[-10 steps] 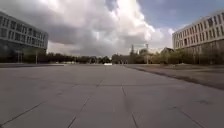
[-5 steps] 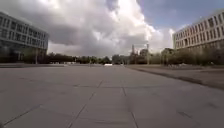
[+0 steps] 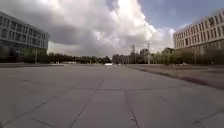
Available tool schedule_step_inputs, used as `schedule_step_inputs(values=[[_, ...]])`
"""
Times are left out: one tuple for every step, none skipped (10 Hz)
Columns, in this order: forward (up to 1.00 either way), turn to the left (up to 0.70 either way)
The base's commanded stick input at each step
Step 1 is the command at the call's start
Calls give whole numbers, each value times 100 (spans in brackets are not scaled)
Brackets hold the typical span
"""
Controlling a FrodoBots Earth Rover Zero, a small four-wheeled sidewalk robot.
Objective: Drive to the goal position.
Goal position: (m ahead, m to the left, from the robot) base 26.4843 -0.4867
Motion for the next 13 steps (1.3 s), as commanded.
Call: schedule_step_inputs(values=[[45,0],[45,0],[45,0],[45,0],[45,0],[45,0],[45,0],[45,0],[45,0],[45,0],[45,0],[45,0],[45,0]])
